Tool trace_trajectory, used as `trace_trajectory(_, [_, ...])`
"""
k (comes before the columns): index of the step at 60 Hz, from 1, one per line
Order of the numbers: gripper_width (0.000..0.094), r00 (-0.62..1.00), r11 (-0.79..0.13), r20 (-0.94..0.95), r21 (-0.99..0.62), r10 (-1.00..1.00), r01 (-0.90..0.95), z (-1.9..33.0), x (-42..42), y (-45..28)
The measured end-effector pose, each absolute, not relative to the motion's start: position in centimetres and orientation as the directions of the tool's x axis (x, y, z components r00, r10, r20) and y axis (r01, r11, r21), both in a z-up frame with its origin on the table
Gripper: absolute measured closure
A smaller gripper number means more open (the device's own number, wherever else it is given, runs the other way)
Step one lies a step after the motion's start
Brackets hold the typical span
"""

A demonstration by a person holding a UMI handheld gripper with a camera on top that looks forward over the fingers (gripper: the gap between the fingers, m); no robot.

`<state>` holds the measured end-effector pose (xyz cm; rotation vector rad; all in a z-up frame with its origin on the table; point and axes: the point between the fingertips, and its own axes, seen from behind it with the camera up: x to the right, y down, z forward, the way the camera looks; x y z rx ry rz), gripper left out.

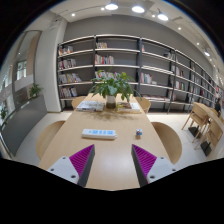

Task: Unplug charger

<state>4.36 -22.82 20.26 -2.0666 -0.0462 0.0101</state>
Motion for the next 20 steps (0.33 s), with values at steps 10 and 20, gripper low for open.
trace_trajectory(10, [0.0217, 0.999, -0.479, 0.025, -0.877, 0.033, 0.038, 20.3, 4.1, -24.1])
trace_trajectory(20, [0.0217, 0.999, -0.473, 0.025, -0.880, 0.034, 0.038, 20.7, 3.8, -24.5])
